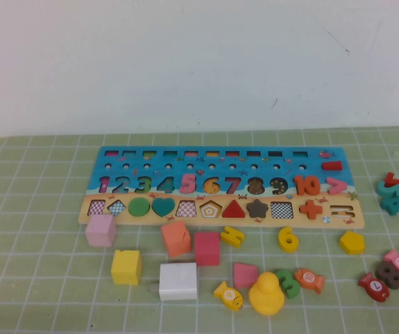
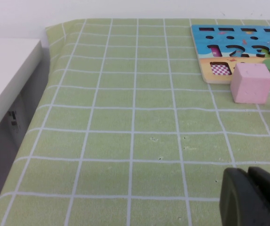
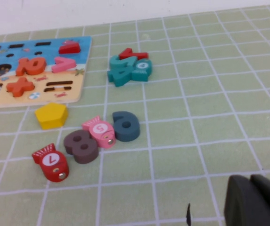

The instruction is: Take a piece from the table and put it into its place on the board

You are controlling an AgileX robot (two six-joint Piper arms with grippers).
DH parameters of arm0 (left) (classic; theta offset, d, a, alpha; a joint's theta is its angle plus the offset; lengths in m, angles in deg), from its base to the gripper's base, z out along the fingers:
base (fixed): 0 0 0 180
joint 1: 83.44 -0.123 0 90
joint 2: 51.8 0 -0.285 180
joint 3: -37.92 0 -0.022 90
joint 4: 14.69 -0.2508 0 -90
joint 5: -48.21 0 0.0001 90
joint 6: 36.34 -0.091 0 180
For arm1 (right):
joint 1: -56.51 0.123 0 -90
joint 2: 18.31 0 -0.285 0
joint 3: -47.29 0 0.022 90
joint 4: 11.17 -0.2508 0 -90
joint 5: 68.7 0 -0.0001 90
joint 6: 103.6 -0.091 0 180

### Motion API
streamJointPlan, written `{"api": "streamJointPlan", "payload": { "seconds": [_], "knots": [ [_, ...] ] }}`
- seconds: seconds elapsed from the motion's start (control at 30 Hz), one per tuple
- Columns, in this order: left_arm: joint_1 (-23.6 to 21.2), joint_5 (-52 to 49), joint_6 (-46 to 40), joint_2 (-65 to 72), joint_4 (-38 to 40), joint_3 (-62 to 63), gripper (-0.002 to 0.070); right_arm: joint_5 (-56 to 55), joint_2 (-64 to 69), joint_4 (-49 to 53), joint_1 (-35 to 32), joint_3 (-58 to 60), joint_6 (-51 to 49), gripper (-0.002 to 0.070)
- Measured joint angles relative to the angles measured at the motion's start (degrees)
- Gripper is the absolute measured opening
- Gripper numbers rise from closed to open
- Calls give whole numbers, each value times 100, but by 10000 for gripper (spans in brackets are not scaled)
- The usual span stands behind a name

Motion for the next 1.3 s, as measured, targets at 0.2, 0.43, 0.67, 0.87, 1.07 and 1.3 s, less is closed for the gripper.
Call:
{"api": "streamJointPlan", "payload": {
  "seconds": [0.2,0.43,0.67,0.87,1.07,1.3],
  "knots": [
    [0,0,0,0,0,0,-2,0,0,85,0,0,0,-2],
    [0,0,0,0,0,0,-2,0,0,99,0,0,0,-2],
    [0,0,0,0,0,0,-2,-379,0,112,0,51,0,-2],
    [0,0,0,0,0,0,-2,-1861,0,125,0,51,183,-3],
    [0,0,0,0,0,0,-2,-3215,0,171,0,51,419,-2],
    [0,0,0,0,0,0,-2,-4394,0,97,0,51,120,-2]
  ]
}}
